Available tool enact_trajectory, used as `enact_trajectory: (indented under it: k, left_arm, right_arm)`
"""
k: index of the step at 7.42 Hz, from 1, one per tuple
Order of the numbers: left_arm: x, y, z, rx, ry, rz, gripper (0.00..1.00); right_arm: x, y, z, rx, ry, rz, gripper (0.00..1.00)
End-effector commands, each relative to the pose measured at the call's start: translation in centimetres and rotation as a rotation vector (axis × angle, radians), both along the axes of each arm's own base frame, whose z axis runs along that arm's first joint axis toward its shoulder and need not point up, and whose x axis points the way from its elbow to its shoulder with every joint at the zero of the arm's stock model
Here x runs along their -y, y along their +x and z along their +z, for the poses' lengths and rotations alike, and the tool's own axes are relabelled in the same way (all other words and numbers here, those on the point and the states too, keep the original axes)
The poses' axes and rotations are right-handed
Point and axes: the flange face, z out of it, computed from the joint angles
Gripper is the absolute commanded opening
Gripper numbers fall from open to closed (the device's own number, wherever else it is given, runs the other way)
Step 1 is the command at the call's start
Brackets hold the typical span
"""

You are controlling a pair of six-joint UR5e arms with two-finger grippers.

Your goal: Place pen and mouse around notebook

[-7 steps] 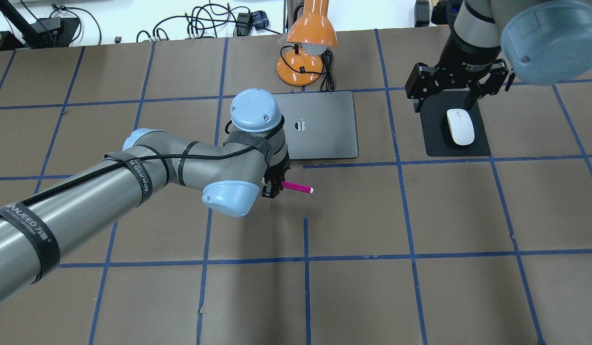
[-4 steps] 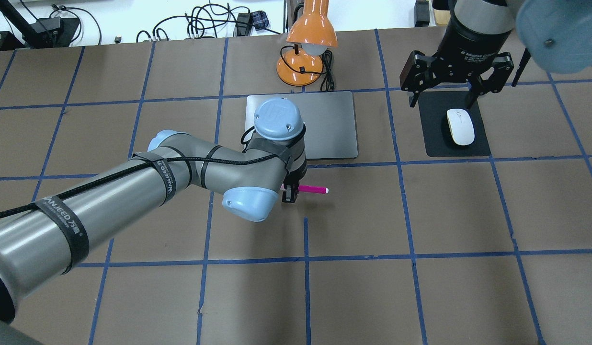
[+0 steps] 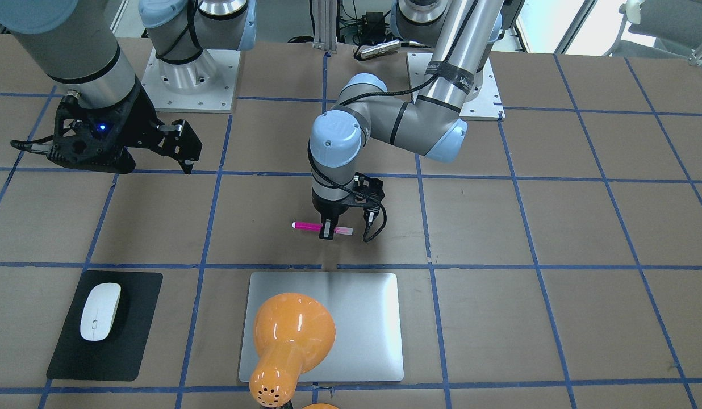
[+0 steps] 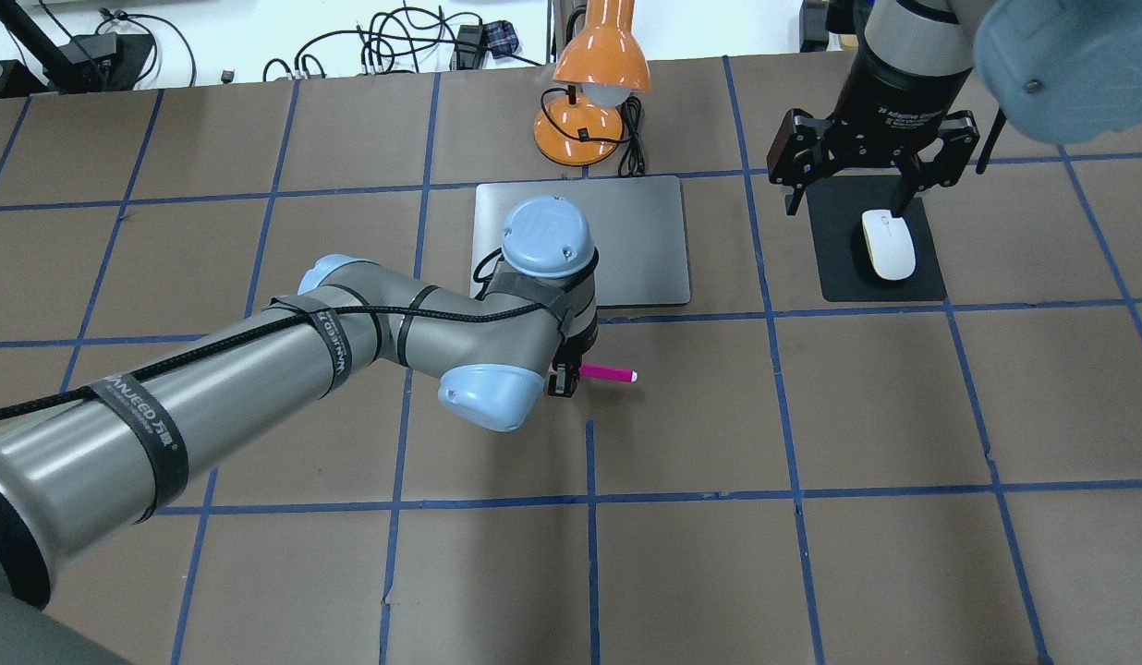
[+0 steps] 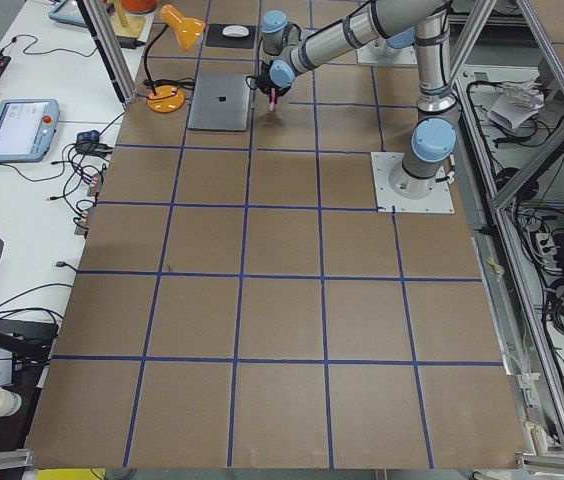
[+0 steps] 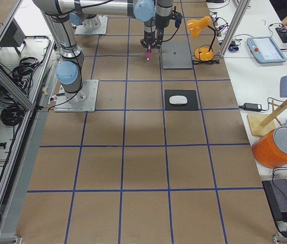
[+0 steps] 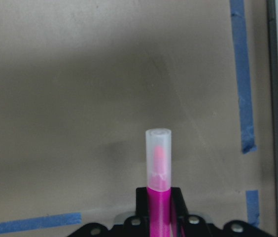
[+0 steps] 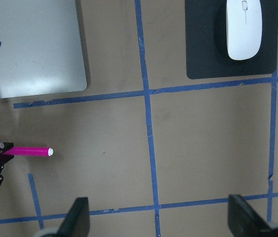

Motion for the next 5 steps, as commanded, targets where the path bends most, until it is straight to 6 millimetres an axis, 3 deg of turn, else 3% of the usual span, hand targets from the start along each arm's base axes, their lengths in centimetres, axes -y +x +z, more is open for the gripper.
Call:
enact_trajectory:
  k: [1,3,5]
  left_arm:
    - [0.0,0.4,-0.1,0.01,0.002,-0.069,1.0]
    - [0.3,0.6,0.6,0.011,-0.002,-0.244,1.0]
    - [2.0,5.3,1.9,0.018,0.073,-0.549,1.0]
  right_arm:
    - [-0.1,0.0,0.1,-0.002,-0.002,0.003,1.0]
    - [0.1,0.0,0.0,-0.002,0.001,0.006,1.0]
    - [0.1,0.0,-0.1,0.0,0.001,0.01,1.0]
